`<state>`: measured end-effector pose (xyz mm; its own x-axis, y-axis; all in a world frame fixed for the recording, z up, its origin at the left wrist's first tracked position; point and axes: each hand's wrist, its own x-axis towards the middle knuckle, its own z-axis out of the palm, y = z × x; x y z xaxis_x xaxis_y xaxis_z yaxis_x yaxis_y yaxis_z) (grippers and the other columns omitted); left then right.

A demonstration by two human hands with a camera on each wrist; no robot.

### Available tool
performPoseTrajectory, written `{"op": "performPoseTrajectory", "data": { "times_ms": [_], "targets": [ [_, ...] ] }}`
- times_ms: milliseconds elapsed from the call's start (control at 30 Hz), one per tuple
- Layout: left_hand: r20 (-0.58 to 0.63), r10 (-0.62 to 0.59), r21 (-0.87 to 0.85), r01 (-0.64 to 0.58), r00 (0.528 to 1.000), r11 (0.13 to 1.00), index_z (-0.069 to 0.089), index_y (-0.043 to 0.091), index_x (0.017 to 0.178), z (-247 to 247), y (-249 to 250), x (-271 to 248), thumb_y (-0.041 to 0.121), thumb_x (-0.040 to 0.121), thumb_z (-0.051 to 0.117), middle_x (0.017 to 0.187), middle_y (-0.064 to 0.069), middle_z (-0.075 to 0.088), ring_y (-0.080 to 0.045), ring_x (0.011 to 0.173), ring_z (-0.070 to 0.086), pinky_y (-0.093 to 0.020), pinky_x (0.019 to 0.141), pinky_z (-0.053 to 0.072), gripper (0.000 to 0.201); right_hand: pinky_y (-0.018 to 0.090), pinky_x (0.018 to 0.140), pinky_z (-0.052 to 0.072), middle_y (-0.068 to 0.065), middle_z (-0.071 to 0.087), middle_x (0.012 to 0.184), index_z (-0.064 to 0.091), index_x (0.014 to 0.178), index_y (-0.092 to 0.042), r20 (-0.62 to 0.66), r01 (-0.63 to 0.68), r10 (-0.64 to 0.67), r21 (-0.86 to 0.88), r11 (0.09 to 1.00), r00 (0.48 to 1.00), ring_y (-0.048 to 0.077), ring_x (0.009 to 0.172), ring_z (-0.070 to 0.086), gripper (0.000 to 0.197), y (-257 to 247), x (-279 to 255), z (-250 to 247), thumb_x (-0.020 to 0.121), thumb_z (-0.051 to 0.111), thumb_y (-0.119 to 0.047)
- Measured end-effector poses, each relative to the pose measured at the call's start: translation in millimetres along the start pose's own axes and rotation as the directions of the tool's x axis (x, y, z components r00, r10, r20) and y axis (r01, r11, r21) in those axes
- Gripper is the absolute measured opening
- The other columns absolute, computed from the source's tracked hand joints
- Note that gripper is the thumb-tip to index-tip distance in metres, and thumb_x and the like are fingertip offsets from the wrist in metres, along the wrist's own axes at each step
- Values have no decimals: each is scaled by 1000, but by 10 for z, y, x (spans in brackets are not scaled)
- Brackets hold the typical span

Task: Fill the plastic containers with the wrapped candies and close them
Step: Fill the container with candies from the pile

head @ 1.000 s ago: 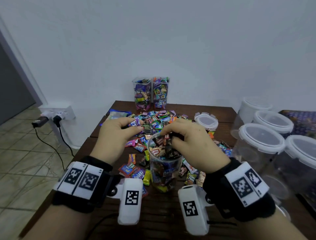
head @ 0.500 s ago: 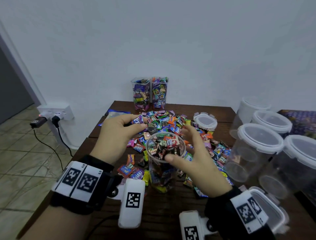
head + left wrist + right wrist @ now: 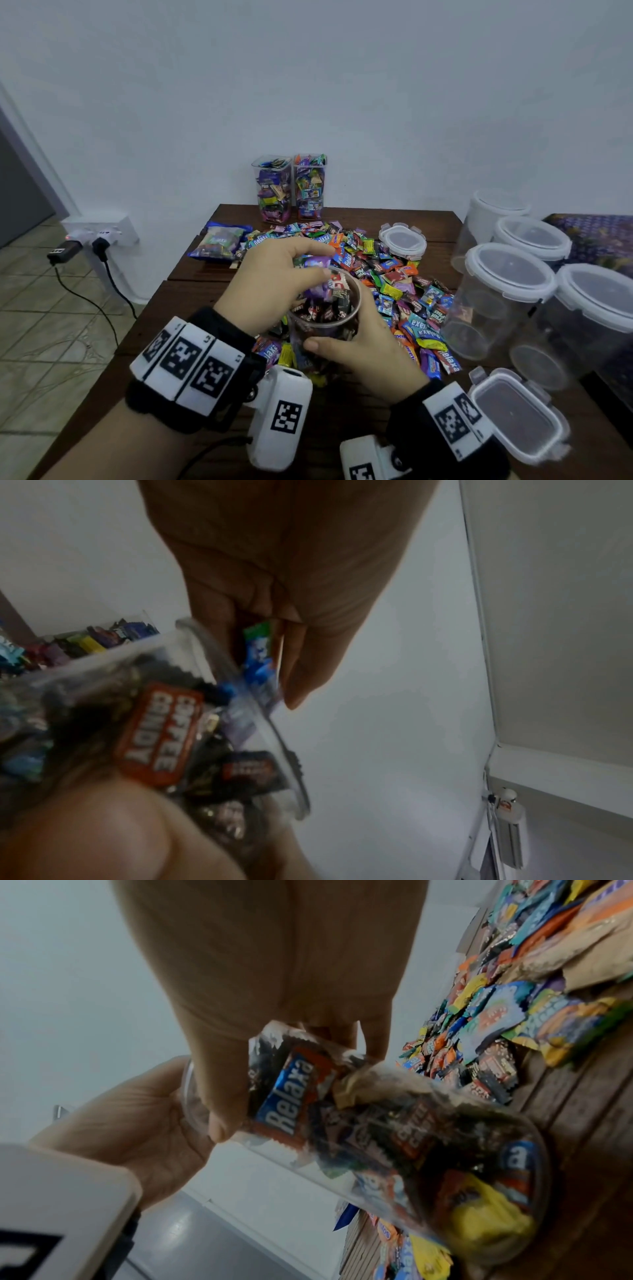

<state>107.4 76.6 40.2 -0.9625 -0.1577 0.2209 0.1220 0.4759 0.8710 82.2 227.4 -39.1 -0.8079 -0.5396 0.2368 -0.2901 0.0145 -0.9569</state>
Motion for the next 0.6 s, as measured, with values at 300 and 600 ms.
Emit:
{"op": "performPoseTrajectory", "data": {
  "times_ms": [300, 600],
  "targets": [
    [-79, 55, 297, -29, 995, 954, 71, 31, 101, -49, 107, -42, 20, 87, 64, 82, 13, 66, -8, 79, 62, -28, 80, 48, 19, 16, 96, 42, -33, 54, 118, 35, 124, -44, 6, -15, 15, -25, 1000, 1000, -6, 117, 51, 75, -3, 7, -9, 66, 78, -25],
    [55, 64, 410, -81, 996, 908, 71, 28, 104, 35, 174, -98, 19, 88, 60, 87, 16, 63, -3, 87, 60, -27, 85, 48, 22, 17, 96, 43, -27, 53, 122, 36, 122, -47, 3, -11, 11, 1, 1000, 1000, -5, 117, 51, 75, 15, 7, -21, 64, 80, -29]
  ]
}}
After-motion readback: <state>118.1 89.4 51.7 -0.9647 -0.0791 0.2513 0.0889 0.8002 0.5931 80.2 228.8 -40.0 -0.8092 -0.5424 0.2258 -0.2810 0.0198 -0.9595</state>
